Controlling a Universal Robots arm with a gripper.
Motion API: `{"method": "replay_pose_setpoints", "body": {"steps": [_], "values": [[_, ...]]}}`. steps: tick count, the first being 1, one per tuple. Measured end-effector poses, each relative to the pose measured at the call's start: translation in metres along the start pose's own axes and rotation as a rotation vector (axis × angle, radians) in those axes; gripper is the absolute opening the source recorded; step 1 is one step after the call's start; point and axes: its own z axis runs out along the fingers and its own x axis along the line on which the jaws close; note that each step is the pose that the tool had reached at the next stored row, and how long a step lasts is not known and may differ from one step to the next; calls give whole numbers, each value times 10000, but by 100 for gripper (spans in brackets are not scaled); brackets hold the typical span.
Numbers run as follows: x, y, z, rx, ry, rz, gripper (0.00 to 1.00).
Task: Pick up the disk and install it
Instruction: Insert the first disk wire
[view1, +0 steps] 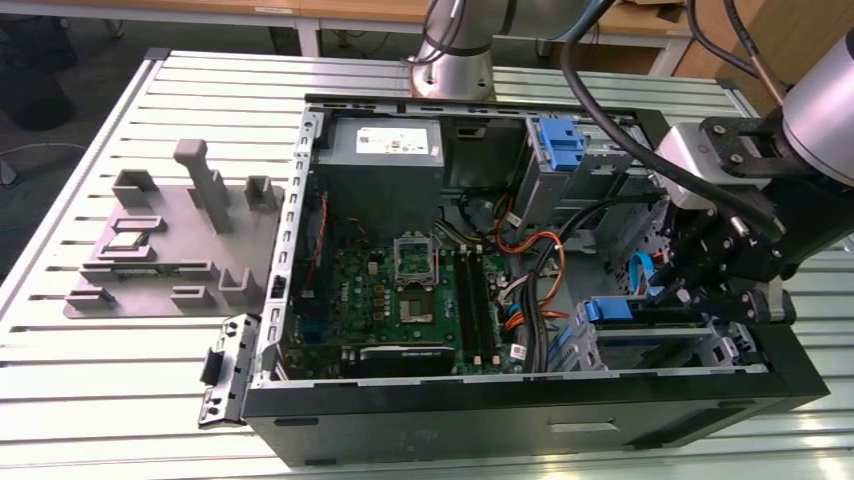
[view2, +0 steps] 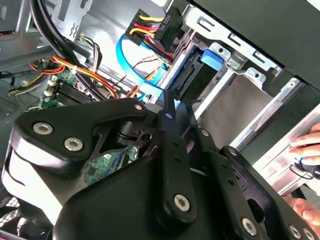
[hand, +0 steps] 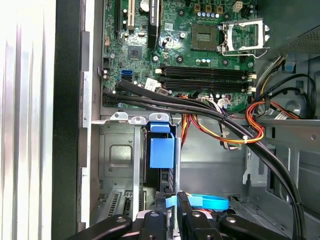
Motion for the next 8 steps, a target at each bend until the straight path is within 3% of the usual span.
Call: {"method": "replay_pose_setpoints", "body": {"steps": [8], "values": [[-11,-1,-121,1,-8,0,24]]}}
